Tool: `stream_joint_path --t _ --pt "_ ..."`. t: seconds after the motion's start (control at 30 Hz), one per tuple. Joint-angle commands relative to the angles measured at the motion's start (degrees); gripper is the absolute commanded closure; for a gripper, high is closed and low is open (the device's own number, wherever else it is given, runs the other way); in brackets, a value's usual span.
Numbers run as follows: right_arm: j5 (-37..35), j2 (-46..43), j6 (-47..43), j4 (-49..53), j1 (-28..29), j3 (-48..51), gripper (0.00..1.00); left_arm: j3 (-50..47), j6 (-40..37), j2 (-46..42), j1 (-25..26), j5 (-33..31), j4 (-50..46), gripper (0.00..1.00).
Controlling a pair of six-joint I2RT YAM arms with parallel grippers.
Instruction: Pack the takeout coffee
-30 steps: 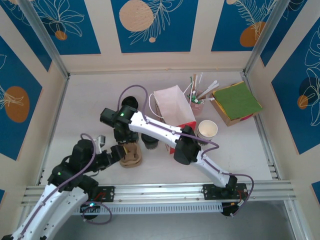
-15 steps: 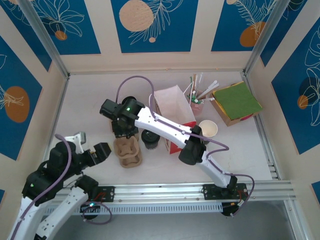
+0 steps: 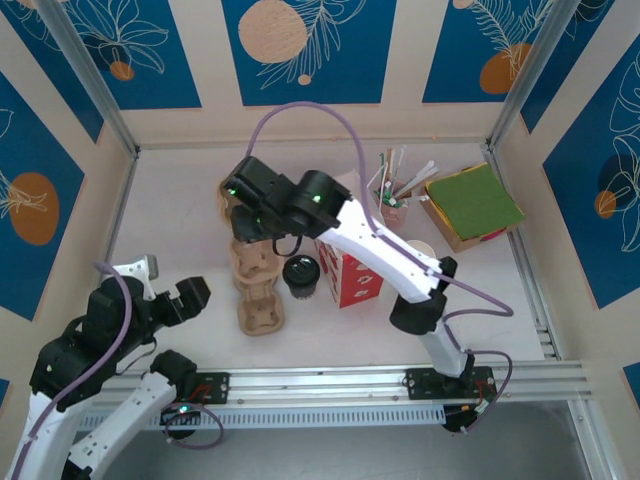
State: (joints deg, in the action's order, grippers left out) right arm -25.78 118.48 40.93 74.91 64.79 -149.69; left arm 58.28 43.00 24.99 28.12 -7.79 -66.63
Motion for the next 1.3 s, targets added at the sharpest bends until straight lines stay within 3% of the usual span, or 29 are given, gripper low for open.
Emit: stream_joint_path --t 0.0,0.43,0.67,0.9,1.27 --pt "-3.91 -3.49 -5.64 -3.07 -0.15 -1.61 0.67 0.65 -1.26 1.36 -0.52 -0.41 2.44 0.0" --pt "-11.09 -13.25 -13.77 -5.35 -3.93 -1.42 0.65 1.57 -1.07 4.95 -0.52 -0.25 6.22 0.0" --pt "-13.93 -19.11 -17.4 -7.11 -8.1 4.74 0.65 3.3 -2.73 7.8 -0.54 2.2 10.06 0.0" --pt "-11.24 -24.2 -20.08 -8.56 -13.73 15.17 0.65 6.54 -7.43 12.02 -0.52 4.09 11.79 0.0" --pt "-6.02 -27.72 -20.95 -11.75 -19.38 30.65 0.65 7.02 -7.37 15.51 -0.51 4.6 13.9 0.0"
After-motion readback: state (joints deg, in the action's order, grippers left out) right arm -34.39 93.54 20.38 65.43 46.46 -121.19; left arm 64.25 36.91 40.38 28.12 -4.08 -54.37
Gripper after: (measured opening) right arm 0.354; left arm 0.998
